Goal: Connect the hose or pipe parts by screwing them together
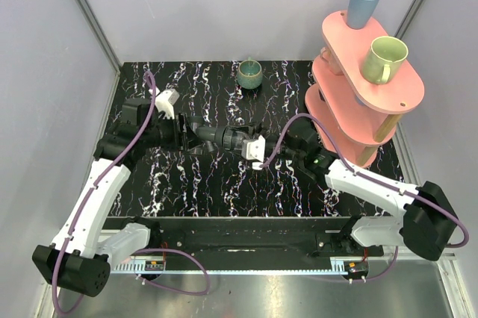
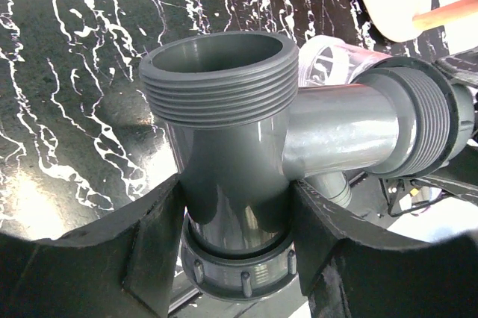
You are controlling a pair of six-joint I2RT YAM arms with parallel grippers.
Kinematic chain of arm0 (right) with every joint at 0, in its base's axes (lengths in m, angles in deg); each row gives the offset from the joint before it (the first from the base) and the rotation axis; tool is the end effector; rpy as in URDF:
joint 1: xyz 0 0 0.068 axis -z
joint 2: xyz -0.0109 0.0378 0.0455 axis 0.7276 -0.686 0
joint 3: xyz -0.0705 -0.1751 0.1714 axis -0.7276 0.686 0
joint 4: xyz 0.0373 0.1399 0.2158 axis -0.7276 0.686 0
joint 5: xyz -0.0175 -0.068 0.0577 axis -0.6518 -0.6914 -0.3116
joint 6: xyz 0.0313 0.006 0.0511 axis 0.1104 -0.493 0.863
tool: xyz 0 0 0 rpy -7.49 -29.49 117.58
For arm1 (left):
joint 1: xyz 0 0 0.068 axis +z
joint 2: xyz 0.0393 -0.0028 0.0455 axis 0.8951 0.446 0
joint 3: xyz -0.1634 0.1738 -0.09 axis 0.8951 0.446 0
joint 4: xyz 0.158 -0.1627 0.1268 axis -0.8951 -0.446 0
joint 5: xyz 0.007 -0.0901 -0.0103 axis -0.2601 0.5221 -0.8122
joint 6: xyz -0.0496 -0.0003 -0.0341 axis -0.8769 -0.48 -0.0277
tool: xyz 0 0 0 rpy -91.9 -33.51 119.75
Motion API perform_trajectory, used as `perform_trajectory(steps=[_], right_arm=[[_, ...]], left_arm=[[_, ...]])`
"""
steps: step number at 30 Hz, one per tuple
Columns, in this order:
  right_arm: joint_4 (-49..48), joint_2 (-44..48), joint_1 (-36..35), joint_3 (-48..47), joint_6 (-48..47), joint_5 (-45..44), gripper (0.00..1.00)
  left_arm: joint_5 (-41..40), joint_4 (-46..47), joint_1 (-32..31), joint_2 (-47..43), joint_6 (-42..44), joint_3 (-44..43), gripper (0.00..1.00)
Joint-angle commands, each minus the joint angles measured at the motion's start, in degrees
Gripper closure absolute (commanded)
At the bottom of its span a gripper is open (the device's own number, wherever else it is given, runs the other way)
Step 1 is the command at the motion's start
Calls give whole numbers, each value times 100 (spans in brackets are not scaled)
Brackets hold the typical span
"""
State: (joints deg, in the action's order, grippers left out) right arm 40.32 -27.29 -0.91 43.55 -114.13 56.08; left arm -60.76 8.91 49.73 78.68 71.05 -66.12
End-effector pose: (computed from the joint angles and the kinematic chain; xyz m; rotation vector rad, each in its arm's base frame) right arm 0.1852 0.2371 0.2910 -1.4581 0.7329 0.4210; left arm 0.2027 -0.0701 0.3244 0.1941 2.2879 -0.8039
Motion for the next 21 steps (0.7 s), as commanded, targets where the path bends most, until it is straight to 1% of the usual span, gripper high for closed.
perform_trajectory(steps=[1, 4, 8, 13, 16, 21], right_arm=[[78, -137, -101, -456, -315, -233, 69], [185, -208, -145, -544, -377, -250, 69], [202, -322, -215, -614, -438, -259, 69], [89, -498, -268, -659, -429, -242, 69], [-305, -612, -285, -632, -228, -382, 71], [-272, -718, -294, -764, 36, -549, 73]], left_arm=[[-323, 97, -19, -92, 293, -202, 100], [-437, 27, -28, -100, 346, -229, 100], [-192, 44, -28, -109, 276, -247, 100], [-78, 61, -28, -127, 197, -264, 100], [168, 141, -28, -153, 135, -203, 100], [72, 141, -37, -206, 126, -106, 100]])
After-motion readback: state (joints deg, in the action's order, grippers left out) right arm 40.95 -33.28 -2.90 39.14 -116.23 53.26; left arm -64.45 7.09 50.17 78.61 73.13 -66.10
